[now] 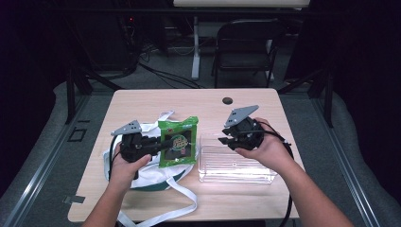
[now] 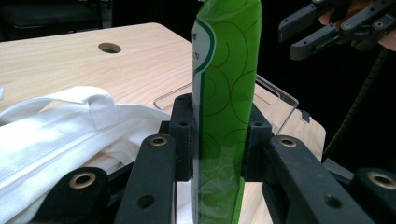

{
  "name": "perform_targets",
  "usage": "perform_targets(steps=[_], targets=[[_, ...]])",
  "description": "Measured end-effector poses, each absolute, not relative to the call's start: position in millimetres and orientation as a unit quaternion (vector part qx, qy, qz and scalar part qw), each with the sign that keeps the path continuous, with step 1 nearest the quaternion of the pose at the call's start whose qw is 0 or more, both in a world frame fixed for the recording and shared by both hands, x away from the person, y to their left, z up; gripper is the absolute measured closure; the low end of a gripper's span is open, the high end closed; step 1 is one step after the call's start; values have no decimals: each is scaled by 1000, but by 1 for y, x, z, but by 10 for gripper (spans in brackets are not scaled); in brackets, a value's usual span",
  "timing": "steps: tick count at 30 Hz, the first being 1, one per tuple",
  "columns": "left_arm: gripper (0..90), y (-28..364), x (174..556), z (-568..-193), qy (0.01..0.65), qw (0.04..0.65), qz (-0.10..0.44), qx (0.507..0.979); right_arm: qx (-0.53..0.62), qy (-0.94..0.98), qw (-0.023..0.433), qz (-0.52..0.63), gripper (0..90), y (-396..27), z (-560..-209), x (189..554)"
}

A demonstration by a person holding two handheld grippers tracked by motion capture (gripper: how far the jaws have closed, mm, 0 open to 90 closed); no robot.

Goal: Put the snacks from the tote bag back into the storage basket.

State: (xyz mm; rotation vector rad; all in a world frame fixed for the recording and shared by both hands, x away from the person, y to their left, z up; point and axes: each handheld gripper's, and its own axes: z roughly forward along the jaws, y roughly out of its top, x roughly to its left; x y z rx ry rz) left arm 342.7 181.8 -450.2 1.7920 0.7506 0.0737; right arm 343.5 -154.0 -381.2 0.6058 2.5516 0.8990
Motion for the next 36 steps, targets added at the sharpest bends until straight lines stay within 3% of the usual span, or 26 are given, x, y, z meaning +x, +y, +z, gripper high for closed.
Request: perform_targets(steps=[17,22,33,36], targets=[[721,174,338,-446,304,567,30,765,156,920,182,310,672,-141,-356,348],[721,170,337,-447,300,568,25,766,144,924,173,309,629,-137,-349,350],[721,160,335,-449,287,564,17,774,118,928,167,310,673,-127,-333,350],[721,157,334,-449,284,561,15,777,110,930,169,307,649,-125,-329,351]])
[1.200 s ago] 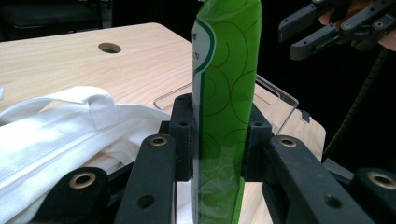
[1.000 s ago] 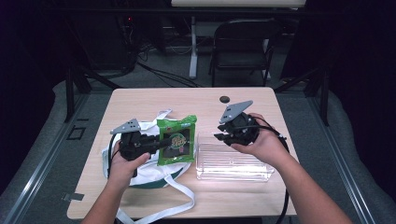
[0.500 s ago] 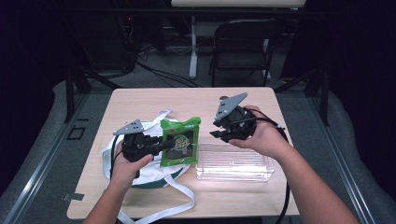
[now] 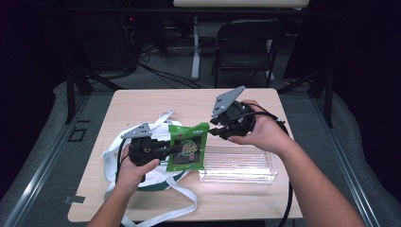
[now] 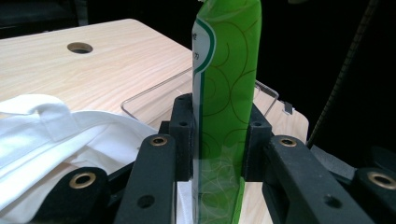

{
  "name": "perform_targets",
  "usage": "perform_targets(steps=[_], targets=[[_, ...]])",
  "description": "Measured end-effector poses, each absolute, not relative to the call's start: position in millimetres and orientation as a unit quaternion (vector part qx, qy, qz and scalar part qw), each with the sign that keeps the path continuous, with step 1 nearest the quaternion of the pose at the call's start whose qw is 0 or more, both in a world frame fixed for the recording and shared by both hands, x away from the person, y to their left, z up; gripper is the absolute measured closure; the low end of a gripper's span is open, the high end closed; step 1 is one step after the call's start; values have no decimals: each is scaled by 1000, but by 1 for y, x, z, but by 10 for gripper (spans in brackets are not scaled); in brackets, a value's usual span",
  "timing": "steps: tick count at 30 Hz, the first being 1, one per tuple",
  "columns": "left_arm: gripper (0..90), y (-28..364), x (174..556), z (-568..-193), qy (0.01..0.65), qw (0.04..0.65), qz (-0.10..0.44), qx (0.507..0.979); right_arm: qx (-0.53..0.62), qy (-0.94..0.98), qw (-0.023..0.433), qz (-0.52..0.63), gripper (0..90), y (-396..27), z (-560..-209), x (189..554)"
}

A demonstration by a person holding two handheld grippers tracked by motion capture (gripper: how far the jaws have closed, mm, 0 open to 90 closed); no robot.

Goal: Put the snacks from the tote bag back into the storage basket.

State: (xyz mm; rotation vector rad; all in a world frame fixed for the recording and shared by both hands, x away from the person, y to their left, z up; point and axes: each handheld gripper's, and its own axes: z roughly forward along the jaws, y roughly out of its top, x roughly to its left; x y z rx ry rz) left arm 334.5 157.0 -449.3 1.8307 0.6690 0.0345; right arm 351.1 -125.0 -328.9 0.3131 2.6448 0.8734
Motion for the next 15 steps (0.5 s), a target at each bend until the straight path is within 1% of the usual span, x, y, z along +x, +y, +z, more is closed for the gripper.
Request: perform_targets(steps=[3,8,9,15], targets=[[721,154,334,-450,281,562,12,778,97,931,165,310,580,-122,-327,352],[721,148,333,-451,274,561,6,781,84,934,156,309,542,-115,-326,353],[721,146,332,-451,269,560,4,783,77,936,152,307,511,-111,-327,354],[721,142,330,-450,259,563,-2,785,56,949,128,282,484,-99,-331,354]])
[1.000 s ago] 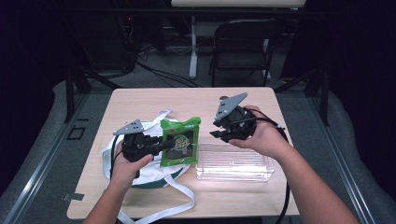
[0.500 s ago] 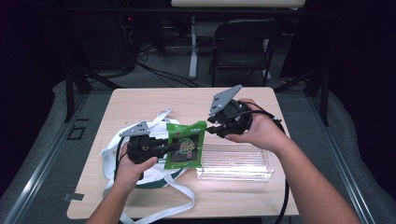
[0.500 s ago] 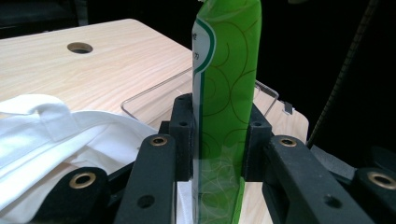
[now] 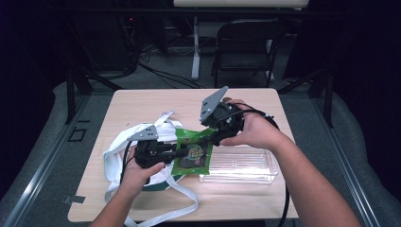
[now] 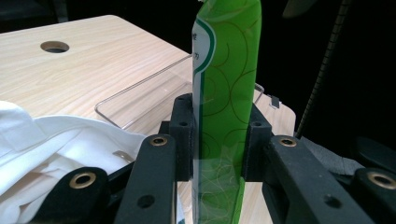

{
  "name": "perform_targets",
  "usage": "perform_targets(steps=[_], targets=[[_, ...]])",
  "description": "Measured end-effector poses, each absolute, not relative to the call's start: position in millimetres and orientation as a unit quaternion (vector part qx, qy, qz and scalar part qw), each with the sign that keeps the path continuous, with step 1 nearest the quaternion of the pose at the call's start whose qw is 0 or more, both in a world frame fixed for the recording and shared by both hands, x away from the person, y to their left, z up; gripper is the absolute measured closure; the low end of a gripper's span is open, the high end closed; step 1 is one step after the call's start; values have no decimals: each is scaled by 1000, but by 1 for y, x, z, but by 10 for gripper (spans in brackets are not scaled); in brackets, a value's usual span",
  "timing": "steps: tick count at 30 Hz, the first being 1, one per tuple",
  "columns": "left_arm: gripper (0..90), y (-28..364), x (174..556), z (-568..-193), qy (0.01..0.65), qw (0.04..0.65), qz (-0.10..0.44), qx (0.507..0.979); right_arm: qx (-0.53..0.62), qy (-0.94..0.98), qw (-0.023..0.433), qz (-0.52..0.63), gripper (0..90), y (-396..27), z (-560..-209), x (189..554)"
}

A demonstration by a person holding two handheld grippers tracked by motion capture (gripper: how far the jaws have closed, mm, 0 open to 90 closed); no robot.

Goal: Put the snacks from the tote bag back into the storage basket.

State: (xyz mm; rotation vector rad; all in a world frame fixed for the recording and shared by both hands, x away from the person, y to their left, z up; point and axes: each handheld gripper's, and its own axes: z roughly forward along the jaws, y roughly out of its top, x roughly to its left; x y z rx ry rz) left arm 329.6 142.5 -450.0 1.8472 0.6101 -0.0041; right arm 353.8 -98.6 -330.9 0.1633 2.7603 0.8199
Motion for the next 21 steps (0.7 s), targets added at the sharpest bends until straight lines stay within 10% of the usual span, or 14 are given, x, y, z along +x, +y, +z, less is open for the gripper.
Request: perform_targets(steps=[21], targets=[[722,133,325,-449,237,556,0,796,46,967,82,237,601,-82,-355,359]])
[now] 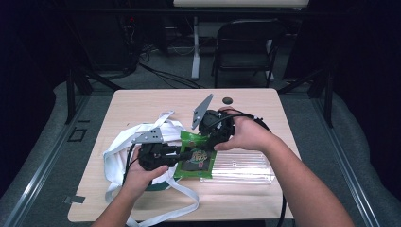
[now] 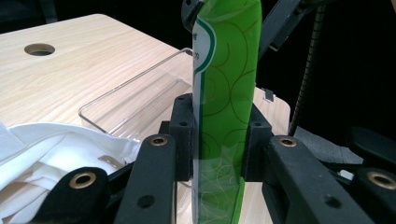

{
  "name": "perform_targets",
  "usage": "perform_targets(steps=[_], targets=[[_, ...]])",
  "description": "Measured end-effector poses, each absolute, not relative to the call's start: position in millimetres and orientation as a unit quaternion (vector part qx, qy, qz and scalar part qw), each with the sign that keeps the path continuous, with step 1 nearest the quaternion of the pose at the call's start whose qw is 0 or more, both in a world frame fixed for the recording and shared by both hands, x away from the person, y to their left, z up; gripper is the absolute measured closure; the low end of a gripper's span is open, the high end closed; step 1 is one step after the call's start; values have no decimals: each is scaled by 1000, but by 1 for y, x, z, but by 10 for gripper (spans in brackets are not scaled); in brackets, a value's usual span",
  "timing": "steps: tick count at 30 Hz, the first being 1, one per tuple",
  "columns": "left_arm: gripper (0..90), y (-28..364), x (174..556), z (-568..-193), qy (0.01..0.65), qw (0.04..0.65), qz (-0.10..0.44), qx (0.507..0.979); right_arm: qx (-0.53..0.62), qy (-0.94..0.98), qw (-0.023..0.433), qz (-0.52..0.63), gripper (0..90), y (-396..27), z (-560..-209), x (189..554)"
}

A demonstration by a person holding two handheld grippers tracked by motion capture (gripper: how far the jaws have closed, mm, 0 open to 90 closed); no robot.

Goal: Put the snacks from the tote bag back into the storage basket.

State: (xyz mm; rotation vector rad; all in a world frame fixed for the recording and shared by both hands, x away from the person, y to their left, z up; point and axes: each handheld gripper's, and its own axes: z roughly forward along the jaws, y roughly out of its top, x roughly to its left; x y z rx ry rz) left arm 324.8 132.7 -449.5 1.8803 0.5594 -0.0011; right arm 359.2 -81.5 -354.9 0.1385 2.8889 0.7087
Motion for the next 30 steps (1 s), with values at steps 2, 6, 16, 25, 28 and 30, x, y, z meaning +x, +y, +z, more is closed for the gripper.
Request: perform_targets(steps=[2,6,16,25,28,30], targets=[[722,132,325,-449,235,554,1,799,42,968,78,235,633,-81,-355,359],[722,132,325,-450,235,555,4,798,40,969,71,233,700,-79,-357,358],[704,133,325,-450,240,557,4,795,34,970,64,230,763,-80,-355,357],[644,135,326,-449,252,568,1,784,24,971,73,228,769,-82,-350,354],[616,137,326,-448,258,566,3,783,28,970,77,230,769,-84,-348,355],[608,138,327,-448,258,565,6,784,29,970,79,230,769,-85,-348,355]])
